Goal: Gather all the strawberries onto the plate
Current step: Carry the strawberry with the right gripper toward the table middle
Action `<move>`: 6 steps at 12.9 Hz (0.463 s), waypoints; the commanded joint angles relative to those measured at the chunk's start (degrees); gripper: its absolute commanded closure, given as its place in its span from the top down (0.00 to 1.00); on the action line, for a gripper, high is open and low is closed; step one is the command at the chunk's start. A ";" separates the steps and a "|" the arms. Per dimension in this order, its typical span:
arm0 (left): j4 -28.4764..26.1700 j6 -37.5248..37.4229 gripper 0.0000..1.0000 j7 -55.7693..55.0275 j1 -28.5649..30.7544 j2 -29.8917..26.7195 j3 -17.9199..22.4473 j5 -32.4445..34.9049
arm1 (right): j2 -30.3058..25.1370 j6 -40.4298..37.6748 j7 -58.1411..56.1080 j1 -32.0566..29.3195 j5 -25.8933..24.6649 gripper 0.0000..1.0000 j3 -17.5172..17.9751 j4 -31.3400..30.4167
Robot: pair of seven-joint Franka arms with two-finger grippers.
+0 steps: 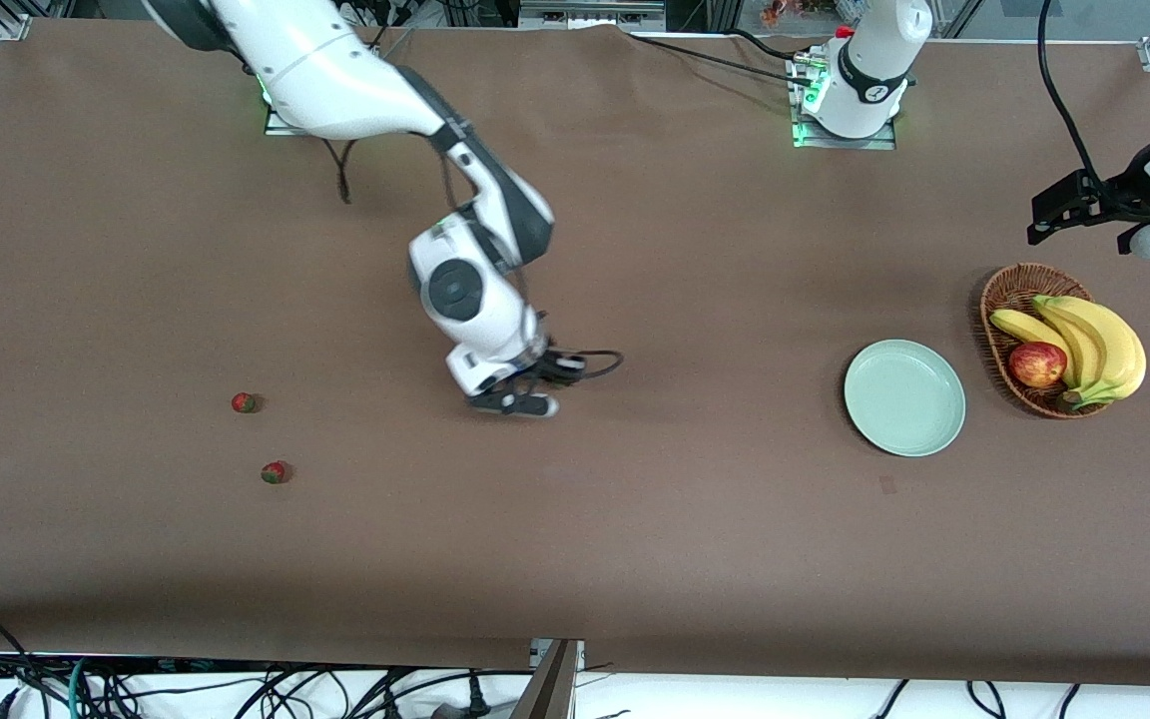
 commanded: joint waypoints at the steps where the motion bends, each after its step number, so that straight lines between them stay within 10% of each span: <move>1: 0.68 -0.95 1.00 -0.25 0.25 -0.22 -0.24 -0.25 | 8.09 6.50 7.29 5.47 0.99 0.02 -0.72 8.86; 5: 0.68 -0.95 1.00 -0.25 0.25 -0.22 -0.24 -0.25 | 12.68 7.39 8.89 10.23 0.99 0.03 -0.89 14.95; 6: 0.68 -1.12 1.00 -0.25 0.34 -0.22 -0.24 -0.25 | 13.30 8.87 9.16 10.59 0.99 0.18 -0.90 15.04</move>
